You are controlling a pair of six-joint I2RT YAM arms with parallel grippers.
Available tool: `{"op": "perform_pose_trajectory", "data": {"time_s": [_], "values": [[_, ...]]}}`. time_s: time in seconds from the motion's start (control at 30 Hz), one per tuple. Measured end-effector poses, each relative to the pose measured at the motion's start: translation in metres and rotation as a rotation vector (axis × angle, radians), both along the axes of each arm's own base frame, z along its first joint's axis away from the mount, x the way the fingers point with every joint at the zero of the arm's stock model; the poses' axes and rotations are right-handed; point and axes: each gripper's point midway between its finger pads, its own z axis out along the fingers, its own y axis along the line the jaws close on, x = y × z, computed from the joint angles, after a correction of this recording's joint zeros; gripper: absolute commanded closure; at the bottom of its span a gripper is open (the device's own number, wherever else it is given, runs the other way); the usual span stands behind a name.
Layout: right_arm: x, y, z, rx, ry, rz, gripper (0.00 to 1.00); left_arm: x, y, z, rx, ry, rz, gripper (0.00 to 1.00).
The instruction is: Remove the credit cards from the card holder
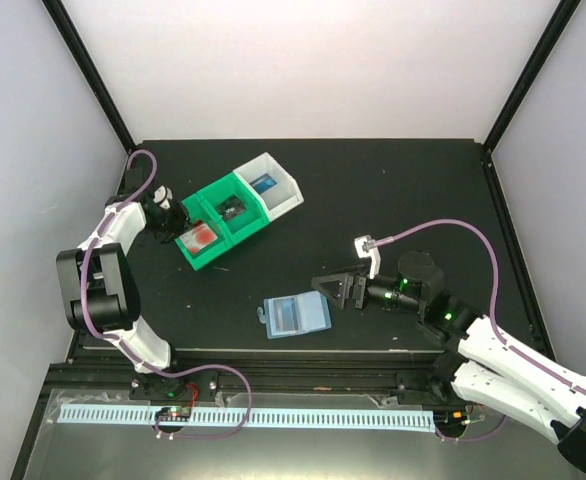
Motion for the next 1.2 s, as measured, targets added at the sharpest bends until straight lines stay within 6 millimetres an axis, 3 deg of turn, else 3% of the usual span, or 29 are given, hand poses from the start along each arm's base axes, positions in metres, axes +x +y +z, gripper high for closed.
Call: {"op": "perform_pose_trajectory", "data": {"time_s": [0.2, 0.3, 0.47, 0.73, 0.87, 1.0, 1.2], "values": [[0.0, 0.0, 0.0, -0.001, -0.001, -0.002, 0.0, 0.001, 0.001, 0.0, 0.006, -0.002, 0.003, 0.98], [0.001, 0.0, 0.0, -0.003, -0.002, -0.007, 0.0, 0.001, 0.001, 0.0, 0.007, -0.004, 0.004, 0.89], [0.002, -0.001, -0.002, -0.013, -0.005, -0.014, 0.0, 0.001, 0.001, 0.006, 0.008, -0.019, 0.006, 0.57], [0.009, -0.01, -0.019, -0.093, 0.027, -0.075, 0.0, -0.004, -0.013, 0.052, -0.027, -0.163, -0.044, 0.24], [0.012, -0.014, -0.025, -0.124, 0.043, -0.105, 0.0, -0.017, -0.025, 0.058, -0.042, -0.192, -0.088, 0.09], [0.012, -0.015, -0.028, -0.134, 0.055, -0.107, 0.06, -0.035, -0.041, 0.059, -0.066, -0.201, -0.143, 0.02], [0.014, -0.011, -0.045, -0.172, 0.111, -0.102, 0.23, -0.065, -0.063, 0.073, -0.075, -0.264, -0.223, 0.01]]}}
